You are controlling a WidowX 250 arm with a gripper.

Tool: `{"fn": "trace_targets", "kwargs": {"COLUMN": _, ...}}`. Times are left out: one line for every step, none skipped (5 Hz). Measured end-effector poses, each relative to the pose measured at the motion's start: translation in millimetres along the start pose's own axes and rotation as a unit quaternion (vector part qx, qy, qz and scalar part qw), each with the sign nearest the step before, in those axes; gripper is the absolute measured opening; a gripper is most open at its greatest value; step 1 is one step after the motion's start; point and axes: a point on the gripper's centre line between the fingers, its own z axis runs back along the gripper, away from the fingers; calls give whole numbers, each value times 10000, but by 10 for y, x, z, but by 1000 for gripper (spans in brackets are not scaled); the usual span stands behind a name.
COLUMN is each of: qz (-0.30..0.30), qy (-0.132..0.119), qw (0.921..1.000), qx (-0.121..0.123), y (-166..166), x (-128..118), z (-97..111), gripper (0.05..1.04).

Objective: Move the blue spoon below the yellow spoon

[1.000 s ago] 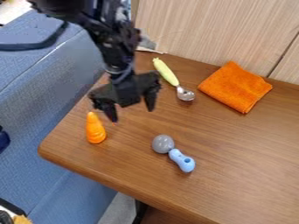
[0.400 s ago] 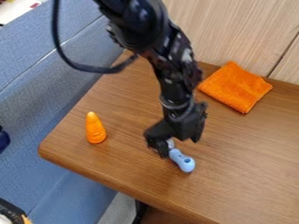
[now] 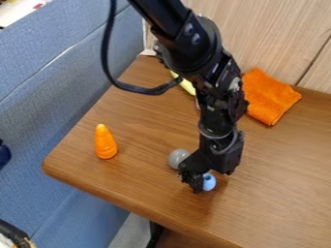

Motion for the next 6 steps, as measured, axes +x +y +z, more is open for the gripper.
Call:
{"fn": "trace_targets", "kwargs": {"qz": -56, "qy": 18, "qw": 10000, "qx": 3, "y": 60, "x": -20, "z": -43, "gripper": 690}}
{"fn": "trace_targets", "kwargs": {"qz": 58, "qy": 50, "qw": 10000, "qx": 27, "y": 34, "x": -45, "z": -44, "gripper": 446}}
{"fn": "trace_targets", "kwargs": {"qz": -26, "qy": -7, "qw": 10000, "qx": -18, "y": -56, "x": -66, "z": -32, "gripper": 440}}
{"fn": "trace_targets", "kwargs": {"qz": -317, "qy": -3, "qw": 9993, "qx": -203, "y": -158, "x": -132, "z": -7, "gripper": 440}}
{"fn": "trace_targets", "kwargs": {"qz": -571, "qy": 115, "qw": 9983, "qx": -84, "y": -150, "x": -273, "z": 187, "gripper": 440}}
{"fn": "trace_targets", "kwargs": {"qz": -435, "qy": 246, "qw": 9987, "qx": 113, "y": -23, "x": -531, "z": 372, "gripper": 440}}
